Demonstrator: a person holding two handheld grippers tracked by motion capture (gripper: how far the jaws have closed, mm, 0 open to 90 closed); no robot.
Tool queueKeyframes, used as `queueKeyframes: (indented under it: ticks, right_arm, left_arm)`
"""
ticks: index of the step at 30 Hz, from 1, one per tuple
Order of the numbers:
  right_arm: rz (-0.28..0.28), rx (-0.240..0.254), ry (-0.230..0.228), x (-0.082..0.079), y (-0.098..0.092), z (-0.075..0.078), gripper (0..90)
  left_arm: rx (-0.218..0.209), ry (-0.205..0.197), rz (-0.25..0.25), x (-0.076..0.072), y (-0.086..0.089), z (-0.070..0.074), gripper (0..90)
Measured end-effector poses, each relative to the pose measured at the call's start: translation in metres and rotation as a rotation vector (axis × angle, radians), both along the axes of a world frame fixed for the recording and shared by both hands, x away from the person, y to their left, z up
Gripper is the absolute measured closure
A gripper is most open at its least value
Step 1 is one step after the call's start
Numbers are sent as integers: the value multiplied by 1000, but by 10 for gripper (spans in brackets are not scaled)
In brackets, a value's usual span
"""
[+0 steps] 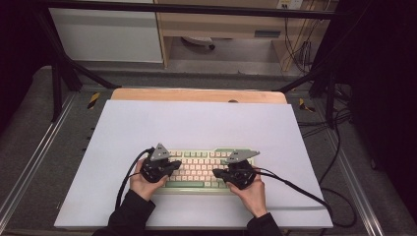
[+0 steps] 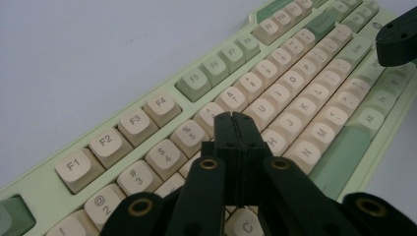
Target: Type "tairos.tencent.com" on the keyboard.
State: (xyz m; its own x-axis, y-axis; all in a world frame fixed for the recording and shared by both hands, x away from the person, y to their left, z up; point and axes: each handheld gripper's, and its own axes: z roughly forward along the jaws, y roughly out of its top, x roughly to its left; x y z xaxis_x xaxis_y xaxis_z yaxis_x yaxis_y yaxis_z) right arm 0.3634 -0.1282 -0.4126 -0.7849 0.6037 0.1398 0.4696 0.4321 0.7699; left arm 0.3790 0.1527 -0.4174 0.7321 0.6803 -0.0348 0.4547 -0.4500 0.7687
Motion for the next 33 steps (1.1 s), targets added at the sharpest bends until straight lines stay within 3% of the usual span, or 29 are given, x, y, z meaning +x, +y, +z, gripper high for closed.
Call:
queueKeyframes:
  ticks: [9, 33]
  right_arm:
    - [-1, 5, 1, -1, 0, 1, 900]
    - [3, 1, 1, -1, 0, 0, 900]
  left_arm:
    - [22, 9, 2, 4, -5, -8, 897]
    - [14, -1, -9, 2, -5, -9, 897]
